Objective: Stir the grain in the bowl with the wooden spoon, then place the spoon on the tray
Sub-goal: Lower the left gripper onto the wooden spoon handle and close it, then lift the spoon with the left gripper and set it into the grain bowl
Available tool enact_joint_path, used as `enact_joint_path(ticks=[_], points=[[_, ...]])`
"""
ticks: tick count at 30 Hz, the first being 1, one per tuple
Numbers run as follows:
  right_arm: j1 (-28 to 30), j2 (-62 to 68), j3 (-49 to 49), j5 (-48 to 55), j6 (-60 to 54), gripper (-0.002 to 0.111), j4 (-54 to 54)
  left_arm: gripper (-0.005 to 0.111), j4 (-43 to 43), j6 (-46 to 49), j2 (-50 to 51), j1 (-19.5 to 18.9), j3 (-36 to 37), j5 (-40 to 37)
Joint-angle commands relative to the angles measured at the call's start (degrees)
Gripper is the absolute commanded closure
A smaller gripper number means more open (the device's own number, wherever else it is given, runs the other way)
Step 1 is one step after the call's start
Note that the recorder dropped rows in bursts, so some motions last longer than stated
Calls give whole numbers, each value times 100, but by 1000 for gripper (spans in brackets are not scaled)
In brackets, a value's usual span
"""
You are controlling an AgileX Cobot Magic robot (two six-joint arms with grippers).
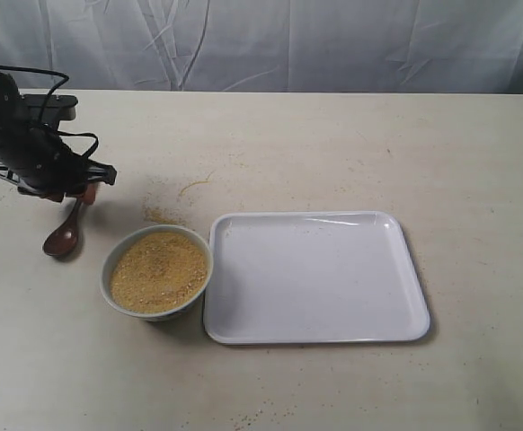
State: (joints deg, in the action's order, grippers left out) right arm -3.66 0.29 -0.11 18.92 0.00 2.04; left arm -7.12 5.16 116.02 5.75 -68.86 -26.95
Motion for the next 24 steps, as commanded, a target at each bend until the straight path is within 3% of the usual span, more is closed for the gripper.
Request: enact_joint_path(ticks=[1,10,17,24], points=[[21,-29,11,-28,0,107,-2,64,59,29,33,14,-32,63],[21,-29,11,-28,0,107,-2,66,33,29,238,14,-32,-30],[21,-29,11,-39,0,107,-2,107,18,-4,-81,14,-32,-352],[21,-29,11,-39,0,107,-2,107,-6,-4,-770,14,-32,-917]])
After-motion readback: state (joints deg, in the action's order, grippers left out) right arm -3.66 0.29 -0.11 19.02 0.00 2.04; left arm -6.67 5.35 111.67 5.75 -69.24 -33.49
